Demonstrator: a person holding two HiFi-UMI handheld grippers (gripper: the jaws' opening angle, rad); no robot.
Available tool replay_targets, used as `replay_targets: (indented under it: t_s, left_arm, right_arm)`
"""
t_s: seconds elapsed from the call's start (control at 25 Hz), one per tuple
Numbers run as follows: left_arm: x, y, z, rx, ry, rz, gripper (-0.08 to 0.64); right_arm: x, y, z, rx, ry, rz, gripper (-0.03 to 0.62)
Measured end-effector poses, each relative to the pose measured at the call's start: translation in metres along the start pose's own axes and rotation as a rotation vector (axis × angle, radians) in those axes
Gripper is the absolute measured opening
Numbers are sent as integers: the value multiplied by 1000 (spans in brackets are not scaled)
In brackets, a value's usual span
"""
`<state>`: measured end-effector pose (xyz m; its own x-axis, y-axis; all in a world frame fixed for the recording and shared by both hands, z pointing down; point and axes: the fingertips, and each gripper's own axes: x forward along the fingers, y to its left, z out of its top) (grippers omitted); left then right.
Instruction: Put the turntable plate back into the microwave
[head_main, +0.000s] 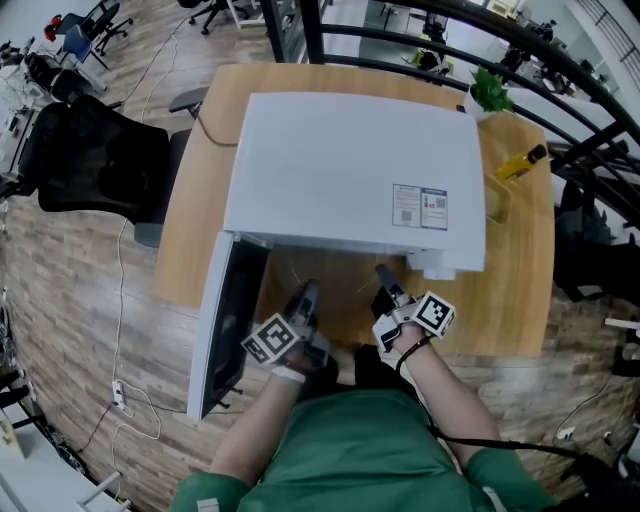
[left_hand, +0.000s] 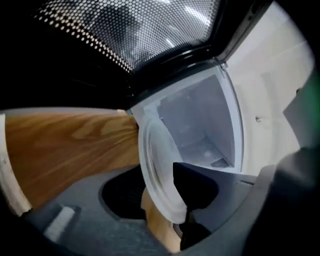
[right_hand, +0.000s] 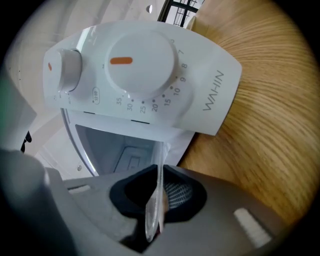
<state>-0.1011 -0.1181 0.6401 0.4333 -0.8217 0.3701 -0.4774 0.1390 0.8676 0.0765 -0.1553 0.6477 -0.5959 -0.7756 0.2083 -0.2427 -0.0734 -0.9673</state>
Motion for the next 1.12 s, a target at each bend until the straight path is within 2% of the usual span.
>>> replay_targets:
  t_s: [0.12, 0.24, 0.32, 0.36, 0.52, 0.56, 0.68, 0.96, 1.12]
  left_arm:
    - [-1, -12, -32, -19, 64, -31, 183]
    - [0, -22, -55, -5, 130, -43, 183]
    - [1, -23, -59, -6, 140, -34, 159]
    - [2, -22, -58, -14, 137, -30, 115]
    - [6, -19, -52, -56, 134, -32, 103]
    - [8, -18, -51, -61, 133, -31, 103]
    - [12, -17, -47, -65, 124, -28, 97]
    - [24, -20, -40, -46, 119, -32, 100]
    - [32, -21, -39, -41, 131, -39, 104]
  right_arm:
    - [2, 2, -4, 18, -3, -2, 37]
    - [5, 1, -4, 26, -11, -15, 37]
    - [6, 1, -3, 23, -19, -28, 38]
    - [7, 2, -3, 21, -24, -31, 38]
    - [9, 5, -2, 7, -31, -39, 40]
    - [9, 6, -3, -1, -20, -30, 47]
    - [8, 14, -16, -24, 42, 3, 127]
    - [-6, 19, -70, -111, 204, -35, 132]
    - [-4, 18, -83, -128, 227, -59, 127]
